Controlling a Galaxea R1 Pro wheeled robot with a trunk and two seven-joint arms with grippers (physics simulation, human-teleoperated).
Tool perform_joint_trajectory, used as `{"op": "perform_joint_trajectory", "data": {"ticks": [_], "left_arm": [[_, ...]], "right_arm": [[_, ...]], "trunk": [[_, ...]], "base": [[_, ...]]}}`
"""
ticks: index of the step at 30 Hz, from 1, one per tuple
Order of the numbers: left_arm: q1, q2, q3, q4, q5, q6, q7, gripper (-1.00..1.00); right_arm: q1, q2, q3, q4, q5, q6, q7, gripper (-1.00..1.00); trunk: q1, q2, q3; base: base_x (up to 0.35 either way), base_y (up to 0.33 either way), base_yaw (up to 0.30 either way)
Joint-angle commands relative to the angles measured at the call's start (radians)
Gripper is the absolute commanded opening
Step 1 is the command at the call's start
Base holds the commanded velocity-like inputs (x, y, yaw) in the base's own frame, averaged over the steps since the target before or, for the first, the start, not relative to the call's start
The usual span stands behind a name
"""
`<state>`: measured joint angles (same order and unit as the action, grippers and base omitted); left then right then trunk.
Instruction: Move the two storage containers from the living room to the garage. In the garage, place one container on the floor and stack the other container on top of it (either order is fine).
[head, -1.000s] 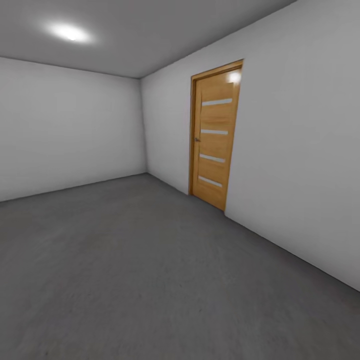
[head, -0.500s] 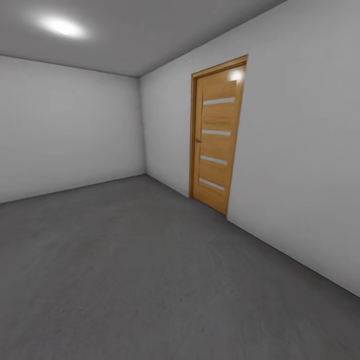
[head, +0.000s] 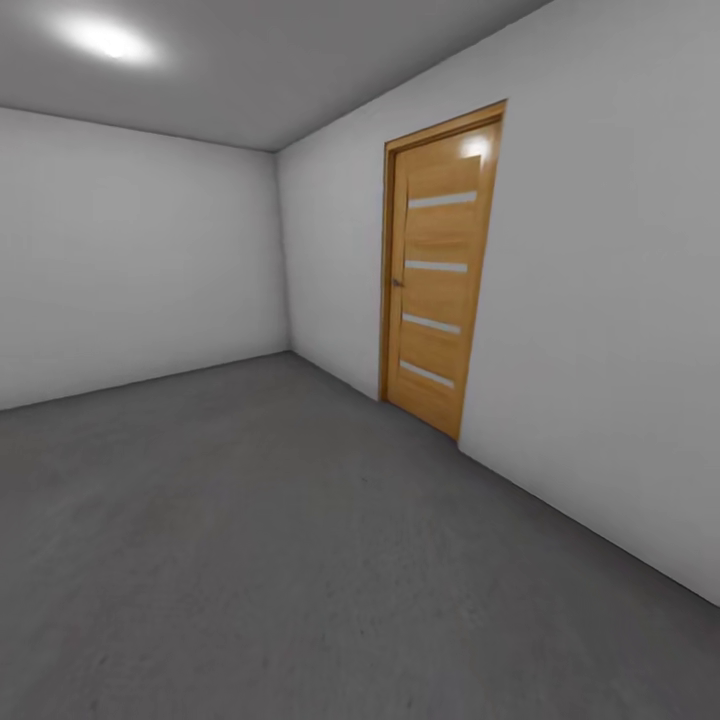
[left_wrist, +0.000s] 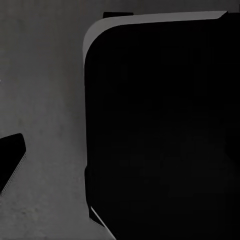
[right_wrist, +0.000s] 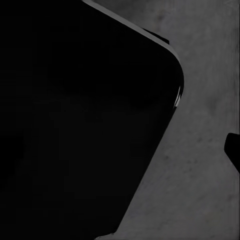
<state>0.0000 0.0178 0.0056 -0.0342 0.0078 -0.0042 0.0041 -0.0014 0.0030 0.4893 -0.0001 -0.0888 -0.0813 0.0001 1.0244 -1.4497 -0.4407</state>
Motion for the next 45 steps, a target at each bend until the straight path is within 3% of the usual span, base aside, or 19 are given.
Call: {"op": "perform_joint_trajectory", "data": {"ticks": [1,45], "left_arm": [[0.000,0.000,0.000,-0.001,0.001,0.000,0.000,1.00],[0.000,0.001,-0.001,-0.001,0.000,0.000,0.000,1.00]], "right_arm": [[0.000,0.000,0.007,0.000,-0.009,-0.003,-0.001,1.00],[0.000,0.000,0.007,0.000,-0.009,-0.003,-0.006,1.00]], "trunk": [[0.001,0.000,-0.001],[0.001,0.000,-0.001]], "base": [[0.323,0.000,0.000],[0.323,0.000,0.000]]}}
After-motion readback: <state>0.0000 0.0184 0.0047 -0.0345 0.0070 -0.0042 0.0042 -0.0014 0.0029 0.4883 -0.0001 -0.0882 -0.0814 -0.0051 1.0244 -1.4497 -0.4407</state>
